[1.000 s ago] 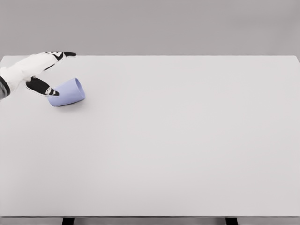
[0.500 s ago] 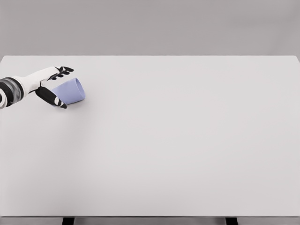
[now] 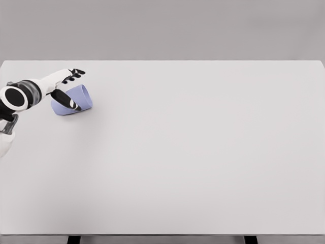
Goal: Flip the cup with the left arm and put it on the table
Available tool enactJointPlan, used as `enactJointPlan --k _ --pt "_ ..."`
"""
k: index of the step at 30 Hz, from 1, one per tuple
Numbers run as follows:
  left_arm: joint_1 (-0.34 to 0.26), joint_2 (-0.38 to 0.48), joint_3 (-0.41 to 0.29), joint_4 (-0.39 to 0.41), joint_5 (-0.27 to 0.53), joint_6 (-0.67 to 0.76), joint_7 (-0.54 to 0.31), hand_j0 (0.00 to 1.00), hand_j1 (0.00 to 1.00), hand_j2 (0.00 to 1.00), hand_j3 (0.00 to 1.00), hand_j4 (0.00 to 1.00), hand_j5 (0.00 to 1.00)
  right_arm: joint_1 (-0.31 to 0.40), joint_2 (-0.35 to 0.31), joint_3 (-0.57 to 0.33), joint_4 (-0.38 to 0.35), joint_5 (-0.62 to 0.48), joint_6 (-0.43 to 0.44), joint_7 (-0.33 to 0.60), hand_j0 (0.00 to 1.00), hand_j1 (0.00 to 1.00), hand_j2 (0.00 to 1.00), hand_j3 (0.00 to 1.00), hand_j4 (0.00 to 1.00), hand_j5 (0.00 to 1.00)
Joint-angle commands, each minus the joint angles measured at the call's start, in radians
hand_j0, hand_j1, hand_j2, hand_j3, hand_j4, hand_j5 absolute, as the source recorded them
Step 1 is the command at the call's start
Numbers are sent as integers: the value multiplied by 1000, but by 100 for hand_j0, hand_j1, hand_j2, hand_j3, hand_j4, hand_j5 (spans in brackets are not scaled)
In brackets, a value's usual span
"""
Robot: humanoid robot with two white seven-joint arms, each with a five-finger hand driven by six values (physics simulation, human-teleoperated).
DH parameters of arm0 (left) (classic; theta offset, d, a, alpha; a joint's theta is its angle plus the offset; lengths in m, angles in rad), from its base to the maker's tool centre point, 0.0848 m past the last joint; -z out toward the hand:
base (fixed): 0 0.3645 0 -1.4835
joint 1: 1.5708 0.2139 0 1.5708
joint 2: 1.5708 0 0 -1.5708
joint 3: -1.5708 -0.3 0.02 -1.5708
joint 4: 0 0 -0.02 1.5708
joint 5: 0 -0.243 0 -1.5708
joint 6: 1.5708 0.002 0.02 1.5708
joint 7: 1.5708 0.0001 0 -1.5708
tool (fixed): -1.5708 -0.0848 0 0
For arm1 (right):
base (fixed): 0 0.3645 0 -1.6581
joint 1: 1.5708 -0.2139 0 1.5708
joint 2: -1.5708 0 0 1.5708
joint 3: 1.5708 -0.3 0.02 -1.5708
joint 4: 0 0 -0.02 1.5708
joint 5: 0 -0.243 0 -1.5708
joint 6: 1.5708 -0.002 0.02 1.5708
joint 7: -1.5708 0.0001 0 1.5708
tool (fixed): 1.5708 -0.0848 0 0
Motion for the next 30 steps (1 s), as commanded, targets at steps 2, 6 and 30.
enactJointPlan --k 2,6,30 --pt "-3 -20 0 47 -11 -2 0 98 98 98 98 98 98 0 0 0 0 0 0 0 100 100 100 100 100 100" --pt "-6 -36 -1 78 -18 -2 0 98 98 98 98 98 98 0 0 0 0 0 0 0 100 100 100 100 100 100" --pt "-9 -62 -46 109 -139 -2 0 95 95 95 95 95 95 0 0 0 0 0 0 0 100 100 100 100 100 100"
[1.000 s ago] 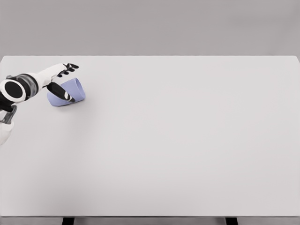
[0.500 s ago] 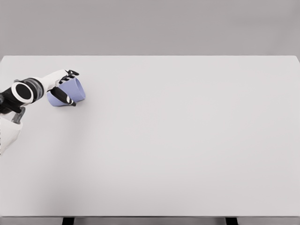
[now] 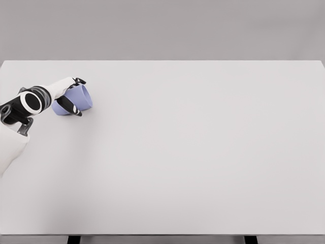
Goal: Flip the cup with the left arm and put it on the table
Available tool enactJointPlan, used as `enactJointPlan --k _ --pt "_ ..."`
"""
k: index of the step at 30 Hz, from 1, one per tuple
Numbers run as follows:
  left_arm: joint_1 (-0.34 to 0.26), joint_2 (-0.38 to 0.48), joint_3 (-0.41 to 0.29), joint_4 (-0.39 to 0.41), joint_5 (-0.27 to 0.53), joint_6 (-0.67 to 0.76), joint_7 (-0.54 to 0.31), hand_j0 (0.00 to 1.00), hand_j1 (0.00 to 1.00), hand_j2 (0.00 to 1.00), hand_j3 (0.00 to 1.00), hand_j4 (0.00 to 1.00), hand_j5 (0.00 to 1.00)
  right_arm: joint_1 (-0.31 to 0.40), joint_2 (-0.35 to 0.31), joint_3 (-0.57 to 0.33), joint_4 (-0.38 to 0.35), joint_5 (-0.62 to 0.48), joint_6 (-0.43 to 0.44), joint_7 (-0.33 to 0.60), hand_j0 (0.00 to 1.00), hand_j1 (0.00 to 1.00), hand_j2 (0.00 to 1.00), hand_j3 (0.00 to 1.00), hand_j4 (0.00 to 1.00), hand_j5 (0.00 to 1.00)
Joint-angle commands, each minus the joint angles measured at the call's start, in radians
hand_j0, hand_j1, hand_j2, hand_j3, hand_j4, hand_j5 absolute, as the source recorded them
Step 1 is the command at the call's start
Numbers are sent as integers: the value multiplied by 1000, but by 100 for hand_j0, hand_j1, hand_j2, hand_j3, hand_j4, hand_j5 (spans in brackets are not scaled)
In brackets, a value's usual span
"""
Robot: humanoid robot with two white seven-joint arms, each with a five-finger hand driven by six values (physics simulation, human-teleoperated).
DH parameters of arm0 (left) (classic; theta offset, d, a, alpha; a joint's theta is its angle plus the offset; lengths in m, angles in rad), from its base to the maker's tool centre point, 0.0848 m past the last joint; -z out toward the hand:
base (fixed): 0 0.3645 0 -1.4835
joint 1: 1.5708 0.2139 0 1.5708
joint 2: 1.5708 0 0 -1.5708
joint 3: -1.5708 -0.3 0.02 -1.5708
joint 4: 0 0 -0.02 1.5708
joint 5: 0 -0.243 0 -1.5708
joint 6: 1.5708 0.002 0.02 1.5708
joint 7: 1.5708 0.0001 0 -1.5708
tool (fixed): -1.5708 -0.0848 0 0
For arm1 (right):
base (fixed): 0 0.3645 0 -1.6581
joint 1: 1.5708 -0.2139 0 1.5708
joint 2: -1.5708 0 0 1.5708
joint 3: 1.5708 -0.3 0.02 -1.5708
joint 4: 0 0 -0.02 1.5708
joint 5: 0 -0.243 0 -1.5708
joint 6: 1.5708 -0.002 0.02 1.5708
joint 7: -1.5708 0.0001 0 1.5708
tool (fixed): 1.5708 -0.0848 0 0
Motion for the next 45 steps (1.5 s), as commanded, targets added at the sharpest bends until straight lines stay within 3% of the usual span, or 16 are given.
enactJointPlan --k 1,10,13,15,23,26,30,35,39,41,45 --pt "-3 1 0 2 -4 -3 0 95 95 95 95 95 95 0 0 0 0 0 0 0 100 100 100 100 100 100" --pt "-12 -1 0 30 -2 -3 0 93 93 93 93 93 93 0 0 0 0 0 0 0 100 100 100 100 100 100" --pt "-11 -2 -2 30 -2 -3 0 75 75 75 75 75 75 0 0 0 0 0 0 0 100 100 100 100 100 100" --pt "-11 -2 -2 30 -1 -3 0 73 73 73 73 73 73 0 0 0 0 0 0 0 100 100 100 100 100 100" --pt "-11 -8 3 30 5 -3 0 46 46 46 46 46 46 0 0 0 0 0 0 0 100 100 100 100 100 100" --pt "-12 -5 4 28 28 -3 0 43 43 43 43 43 43 0 0 0 0 -2 0 0 100 100 100 100 100 100" --pt "-25 12 4 19 142 -7 0 42 42 42 42 42 42 0 0 0 0 -2 0 0 100 100 100 100 100 100" --pt "-29 68 17 16 224 -248 0 39 39 39 39 39 39 0 0 0 0 0 0 0 100 100 100 100 100 100" --pt "-12 67 95 22 252 -458 0 39 39 39 39 39 39 0 0 0 0 0 0 0 100 100 100 100 100 100" --pt "-11 67 103 28 301 -540 0 39 39 39 39 39 39 0 0 0 0 0 0 0 100 100 100 100 100 100" --pt "2 61 132 120 372 -727 0 39 39 39 39 39 39 0 0 0 0 0 0 0 100 100 100 100 100 100"
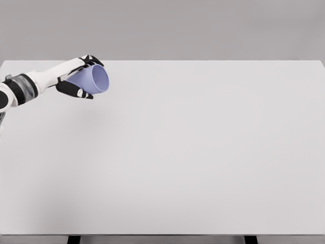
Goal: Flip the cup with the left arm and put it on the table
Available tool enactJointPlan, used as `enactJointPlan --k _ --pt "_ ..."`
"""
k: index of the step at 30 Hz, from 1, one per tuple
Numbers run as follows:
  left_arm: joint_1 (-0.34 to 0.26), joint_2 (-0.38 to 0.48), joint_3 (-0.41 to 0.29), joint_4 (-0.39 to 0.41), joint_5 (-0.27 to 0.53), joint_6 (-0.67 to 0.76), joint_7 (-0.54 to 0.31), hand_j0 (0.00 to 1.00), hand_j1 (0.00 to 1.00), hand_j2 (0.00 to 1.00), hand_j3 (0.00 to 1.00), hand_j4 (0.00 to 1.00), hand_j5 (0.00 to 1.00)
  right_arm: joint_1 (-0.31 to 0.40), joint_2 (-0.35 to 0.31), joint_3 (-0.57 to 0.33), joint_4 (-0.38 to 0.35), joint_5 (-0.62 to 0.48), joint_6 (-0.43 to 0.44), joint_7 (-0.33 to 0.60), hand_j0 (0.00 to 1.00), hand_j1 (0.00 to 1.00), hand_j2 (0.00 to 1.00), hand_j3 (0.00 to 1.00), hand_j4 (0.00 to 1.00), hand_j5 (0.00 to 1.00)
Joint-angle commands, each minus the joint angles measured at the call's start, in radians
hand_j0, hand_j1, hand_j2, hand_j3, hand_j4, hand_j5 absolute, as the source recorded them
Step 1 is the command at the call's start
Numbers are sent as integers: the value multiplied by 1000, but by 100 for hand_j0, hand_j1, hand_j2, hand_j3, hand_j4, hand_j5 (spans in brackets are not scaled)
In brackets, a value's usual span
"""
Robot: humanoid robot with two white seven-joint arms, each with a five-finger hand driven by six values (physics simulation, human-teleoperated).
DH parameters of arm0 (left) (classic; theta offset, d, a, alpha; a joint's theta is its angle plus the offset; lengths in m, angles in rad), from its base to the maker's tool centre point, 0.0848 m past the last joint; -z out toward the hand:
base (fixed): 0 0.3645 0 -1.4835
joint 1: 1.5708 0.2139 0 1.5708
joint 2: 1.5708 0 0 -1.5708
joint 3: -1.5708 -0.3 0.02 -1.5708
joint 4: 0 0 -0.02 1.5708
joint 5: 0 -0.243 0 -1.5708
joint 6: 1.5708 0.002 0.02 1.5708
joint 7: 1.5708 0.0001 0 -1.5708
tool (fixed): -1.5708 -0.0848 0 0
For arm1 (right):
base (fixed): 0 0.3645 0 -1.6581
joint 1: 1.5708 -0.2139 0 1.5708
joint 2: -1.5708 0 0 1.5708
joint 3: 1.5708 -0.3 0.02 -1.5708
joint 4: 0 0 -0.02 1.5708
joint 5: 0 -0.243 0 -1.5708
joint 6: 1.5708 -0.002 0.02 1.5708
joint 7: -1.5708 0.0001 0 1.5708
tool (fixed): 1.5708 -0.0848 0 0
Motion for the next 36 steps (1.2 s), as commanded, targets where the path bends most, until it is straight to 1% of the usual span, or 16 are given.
enactJointPlan --k 1,3,4,6,8,10,15,17,19,20,23,24,27,30,32,36 --pt "0 -3 26 61 57 -157 1 40 40 40 40 40 40 0 0 0 0 0 0 0 100 100 100 100 100 100" --pt "5 -5 34 133 134 -290 1 40 40 40 40 40 40 0 0 0 0 0 0 0 100 100 100 100 100 100" --pt "9 -5 36 147 148 -321 1 40 40 40 40 40 40 0 0 0 0 0 0 0 100 100 100 100 100 100" --pt "17 -12 37 222 236 -450 1 40 40 40 40 40 40 0 0 0 0 0 0 0 100 100 100 100 100 100" --pt "23 -46 49 305 292 -562 1 40 40 40 40 40 40 0 0 0 0 0 0 0 100 100 100 100 100 100" --pt "34 -78 66 367 344 -599 1 40 40 40 40 40 40 0 0 0 0 -2 0 0 100 100 100 100 100 100" --pt "87 -109 79 417 534 -599 1 40 40 40 40 40 40 0 0 0 0 0 0 0 100 100 100 100 100 100" --pt "98 -123 79 437 583 -599 1 40 40 40 40 40 40 0 0 0 0 0 0 0 100 100 100 100 100 100" --pt "107 -127 77 442 649 -599 1 40 40 40 40 40 40 0 0 0 0 0 0 0 100 100 100 100 100 100" --pt "127 -144 77 442 707 -599 1 40 40 40 40 40 40 0 0 0 0 0 0 0 100 100 100 100 100 100" --pt "135 -149 77 440 778 -599 1 40 40 40 40 40 40 0 0 0 0 0 0 0 100 100 100 100 100 100" --pt "156 -149 79 440 806 -599 1 40 40 40 40 40 40 0 0 0 0 0 0 0 100 100 100 100 100 100" --pt "161 -152 79 440 861 -562 1 40 40 40 40 40 40 0 0 0 0 0 0 0 100 100 100 100 100 100" --pt "175 -155 82 442 902 -450 1 40 40 40 40 40 40 0 0 0 0 0 0 0 100 100 100 100 100 100" --pt "176 -157 120 440 895 -344 1 40 40 40 40 40 40 0 0 0 0 0 0 0 100 100 100 100 100 100" --pt "178 -155 123 440 898 -263 1 41 41 41 41 41 41 0 0 0 0 0 0 0 100 100 100 100 100 100"
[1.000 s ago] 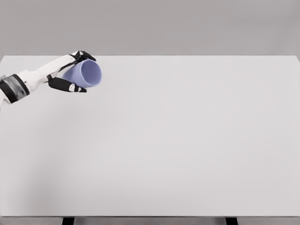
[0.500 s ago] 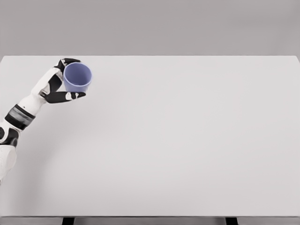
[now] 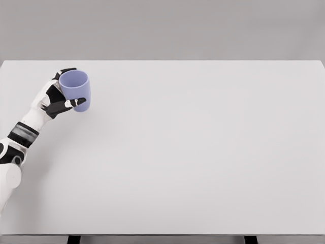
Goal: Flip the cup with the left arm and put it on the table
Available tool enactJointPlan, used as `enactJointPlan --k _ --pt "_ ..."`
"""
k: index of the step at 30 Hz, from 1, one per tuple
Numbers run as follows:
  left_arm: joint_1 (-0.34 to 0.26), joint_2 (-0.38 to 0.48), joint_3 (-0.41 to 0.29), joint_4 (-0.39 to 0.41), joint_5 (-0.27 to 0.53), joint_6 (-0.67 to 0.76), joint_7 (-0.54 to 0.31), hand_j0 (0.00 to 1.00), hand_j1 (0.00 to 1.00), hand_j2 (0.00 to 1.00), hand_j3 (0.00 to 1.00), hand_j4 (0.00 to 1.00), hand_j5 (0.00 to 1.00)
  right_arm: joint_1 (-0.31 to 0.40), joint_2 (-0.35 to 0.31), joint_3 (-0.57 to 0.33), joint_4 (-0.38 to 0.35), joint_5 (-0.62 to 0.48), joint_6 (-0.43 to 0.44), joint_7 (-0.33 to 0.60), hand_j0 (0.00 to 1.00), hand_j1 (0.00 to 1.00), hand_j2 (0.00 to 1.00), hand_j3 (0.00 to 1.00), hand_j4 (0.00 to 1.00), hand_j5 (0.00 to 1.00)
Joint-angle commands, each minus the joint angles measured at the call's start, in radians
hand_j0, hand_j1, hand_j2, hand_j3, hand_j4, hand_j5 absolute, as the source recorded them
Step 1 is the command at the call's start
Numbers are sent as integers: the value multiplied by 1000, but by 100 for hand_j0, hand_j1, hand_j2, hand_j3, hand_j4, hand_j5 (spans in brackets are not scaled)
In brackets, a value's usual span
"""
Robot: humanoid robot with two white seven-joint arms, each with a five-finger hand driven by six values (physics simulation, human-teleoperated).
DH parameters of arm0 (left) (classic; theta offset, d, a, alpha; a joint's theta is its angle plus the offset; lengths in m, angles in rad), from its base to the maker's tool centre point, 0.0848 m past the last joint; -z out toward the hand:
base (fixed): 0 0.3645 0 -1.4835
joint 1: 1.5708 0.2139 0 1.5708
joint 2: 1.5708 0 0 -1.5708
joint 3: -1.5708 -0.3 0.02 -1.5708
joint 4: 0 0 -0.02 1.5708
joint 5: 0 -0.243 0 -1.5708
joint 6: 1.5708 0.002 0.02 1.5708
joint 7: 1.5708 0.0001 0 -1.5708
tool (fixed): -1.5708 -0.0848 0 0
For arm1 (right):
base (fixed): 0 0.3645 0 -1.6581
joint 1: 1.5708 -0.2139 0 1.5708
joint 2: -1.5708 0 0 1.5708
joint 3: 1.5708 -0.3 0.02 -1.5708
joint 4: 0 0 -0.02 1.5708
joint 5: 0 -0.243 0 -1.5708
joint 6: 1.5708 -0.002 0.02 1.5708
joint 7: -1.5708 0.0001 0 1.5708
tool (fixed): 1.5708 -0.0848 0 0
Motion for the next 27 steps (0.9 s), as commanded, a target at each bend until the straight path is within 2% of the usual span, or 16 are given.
enactJointPlan --k 1,4,9,27 --pt "0 1 7 -1 9 56 1 41 41 41 41 41 41 0 0 0 0 0 0 0 100 100 100 100 100 100" --pt "2 -1 7 -3 13 102 1 41 41 41 41 41 41 0 0 0 0 0 0 0 100 100 100 100 100 100" --pt "14 -1 7 -3 9 98 1 41 41 41 41 41 41 0 0 0 0 0 0 0 100 100 100 100 100 100" --pt "41 1 6 11 -15 -42 1 42 42 42 42 42 42 0 0 0 0 0 0 0 100 100 100 100 100 100"
